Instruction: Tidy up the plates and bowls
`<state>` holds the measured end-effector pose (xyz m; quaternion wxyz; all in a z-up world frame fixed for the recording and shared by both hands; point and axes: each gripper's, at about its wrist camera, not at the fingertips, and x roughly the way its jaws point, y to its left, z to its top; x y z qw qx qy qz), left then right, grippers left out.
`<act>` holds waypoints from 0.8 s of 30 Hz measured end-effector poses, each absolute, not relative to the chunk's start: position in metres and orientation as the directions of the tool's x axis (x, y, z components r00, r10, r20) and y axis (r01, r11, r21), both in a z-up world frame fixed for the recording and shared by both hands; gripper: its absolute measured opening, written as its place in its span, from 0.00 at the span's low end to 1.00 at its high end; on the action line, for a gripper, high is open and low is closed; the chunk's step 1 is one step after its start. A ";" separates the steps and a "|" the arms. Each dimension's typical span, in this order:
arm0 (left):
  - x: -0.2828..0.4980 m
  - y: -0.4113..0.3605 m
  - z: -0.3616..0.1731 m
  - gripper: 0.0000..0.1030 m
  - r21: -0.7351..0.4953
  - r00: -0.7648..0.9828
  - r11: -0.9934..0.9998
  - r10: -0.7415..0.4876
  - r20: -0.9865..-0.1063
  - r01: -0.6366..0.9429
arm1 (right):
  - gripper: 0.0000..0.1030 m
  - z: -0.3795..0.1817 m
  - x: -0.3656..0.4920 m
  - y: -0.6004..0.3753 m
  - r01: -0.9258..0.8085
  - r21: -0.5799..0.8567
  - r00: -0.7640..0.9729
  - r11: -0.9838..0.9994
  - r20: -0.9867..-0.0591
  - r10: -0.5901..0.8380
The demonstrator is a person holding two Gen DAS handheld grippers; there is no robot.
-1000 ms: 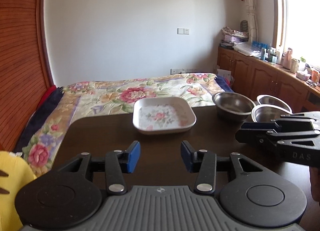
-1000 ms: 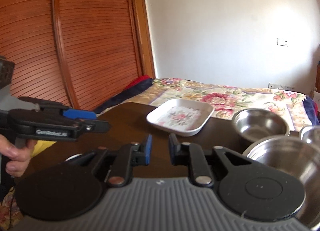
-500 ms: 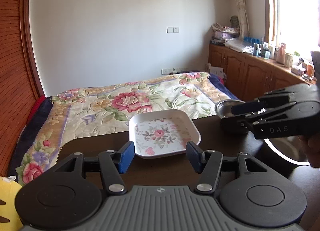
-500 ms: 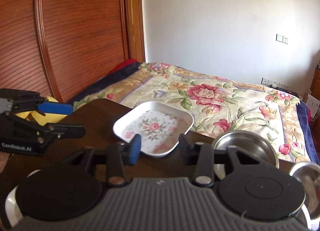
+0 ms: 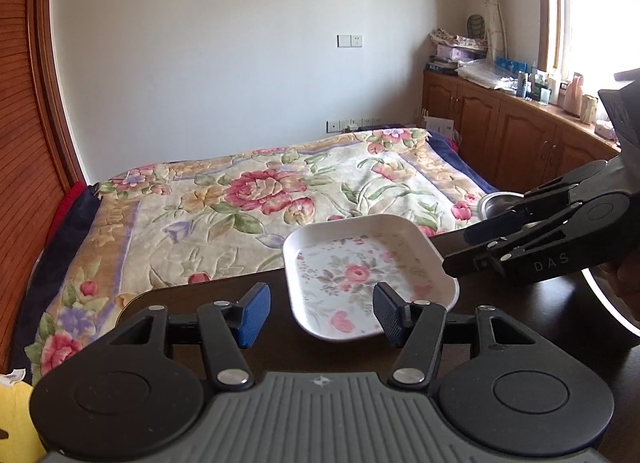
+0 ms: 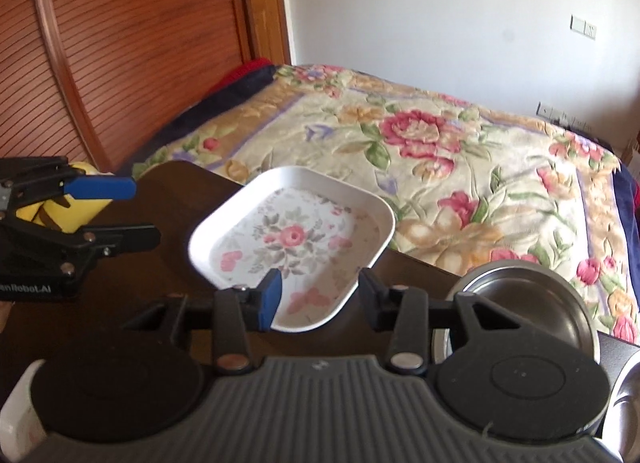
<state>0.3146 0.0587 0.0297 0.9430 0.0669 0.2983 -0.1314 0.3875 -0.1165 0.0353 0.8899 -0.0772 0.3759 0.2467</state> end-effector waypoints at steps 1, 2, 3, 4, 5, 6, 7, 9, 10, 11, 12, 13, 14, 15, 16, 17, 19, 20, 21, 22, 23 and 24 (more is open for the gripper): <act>0.319 0.059 0.027 0.55 0.047 0.784 0.956 -0.209 -0.584 0.290 | 0.42 0.034 0.392 -0.116 -0.492 0.049 0.593 0.869 -0.712 0.376; 0.323 0.060 0.024 0.52 0.046 0.781 0.956 -0.210 -0.589 0.291 | 0.42 0.033 0.395 -0.116 -0.489 0.046 0.590 0.871 -0.718 0.369; 0.328 0.061 0.021 0.49 0.044 0.777 0.956 -0.209 -0.594 0.291 | 0.41 0.031 0.397 -0.115 -0.487 0.044 0.587 0.872 -0.723 0.364; 0.332 0.063 0.018 0.47 0.040 0.772 0.956 -0.210 -0.600 0.291 | 0.41 0.030 0.401 -0.114 -0.484 0.039 0.584 0.874 -0.729 0.356; 0.337 0.063 0.015 0.44 0.034 0.766 0.957 -0.210 -0.607 0.290 | 0.40 0.029 0.403 -0.114 -0.481 0.035 0.582 0.876 -0.734 0.349; 0.340 0.065 0.011 0.41 0.029 0.762 0.957 -0.210 -0.612 0.287 | 0.40 0.028 0.405 -0.114 -0.479 0.035 0.579 0.877 -0.739 0.345; 0.345 0.066 0.008 0.40 0.023 0.758 0.958 -0.211 -0.617 0.286 | 0.39 0.027 0.407 -0.113 -0.475 0.036 0.574 0.879 -0.744 0.341; 0.353 0.069 0.002 0.37 0.007 0.750 0.960 -0.215 -0.626 0.281 | 0.38 0.024 0.411 -0.114 -0.467 0.036 0.566 0.884 -0.755 0.330; 0.357 0.071 0.001 0.37 0.001 0.746 0.960 -0.217 -0.630 0.281 | 0.37 0.023 0.413 -0.114 -0.465 0.037 0.562 0.885 -0.760 0.327; 0.360 0.072 -0.002 0.36 -0.004 0.743 0.960 -0.220 -0.632 0.280 | 0.37 0.022 0.416 -0.113 -0.464 0.038 0.557 0.885 -0.764 0.325; 0.362 0.071 -0.003 0.36 -0.008 0.741 0.960 -0.222 -0.634 0.281 | 0.36 0.021 0.418 -0.113 -0.462 0.038 0.554 0.886 -0.768 0.322; 0.365 0.072 -0.005 0.35 -0.013 0.738 0.960 -0.223 -0.636 0.280 | 0.36 0.020 0.419 -0.113 -0.461 0.035 0.552 0.887 -0.771 0.318; 0.368 0.073 -0.007 0.34 -0.017 0.735 0.960 -0.225 -0.640 0.279 | 0.35 0.018 0.420 -0.112 -0.463 0.034 0.549 0.886 -0.773 0.317; 0.370 0.073 -0.007 0.33 -0.022 0.733 0.960 -0.227 -0.641 0.278 | 0.34 0.018 0.421 -0.111 -0.464 0.036 0.546 0.885 -0.775 0.317; 0.372 0.073 -0.009 0.33 -0.028 0.730 0.960 -0.230 -0.644 0.278 | 0.33 0.017 0.423 -0.111 -0.463 0.037 0.542 0.885 -0.778 0.317; 0.374 0.074 -0.010 0.32 -0.032 0.727 0.960 -0.232 -0.646 0.277 | 0.32 0.016 0.423 -0.110 -0.466 0.038 0.538 0.884 -0.781 0.318; 0.378 0.074 -0.012 0.29 -0.036 0.723 0.960 -0.233 -0.651 0.278 | 0.29 0.014 0.425 -0.107 -0.471 0.036 0.531 0.881 -0.786 0.315; 0.379 0.074 -0.013 0.29 -0.038 0.720 0.960 -0.235 -0.653 0.278 | 0.29 0.013 0.426 -0.107 -0.473 0.031 0.530 0.881 -0.788 0.313; 0.380 0.075 -0.014 0.28 -0.040 0.719 0.960 -0.236 -0.654 0.278 | 0.29 0.013 0.426 -0.107 -0.475 0.031 0.528 0.880 -0.789 0.313; 0.381 0.075 -0.015 0.27 -0.044 0.717 0.959 -0.239 -0.655 0.280 | 0.28 0.013 0.427 -0.107 -0.476 0.033 0.526 0.879 -0.791 0.314; 0.382 0.075 -0.016 0.25 -0.049 0.713 0.958 -0.243 -0.658 0.282 | 0.27 0.012 0.427 -0.108 -0.479 0.034 0.525 0.877 -0.790 0.318; 0.383 0.074 -0.017 0.19 -0.052 0.709 0.958 -0.245 -0.661 0.283 | 0.27 0.011 0.427 -0.108 -0.480 0.034 0.523 0.876 -0.791 0.317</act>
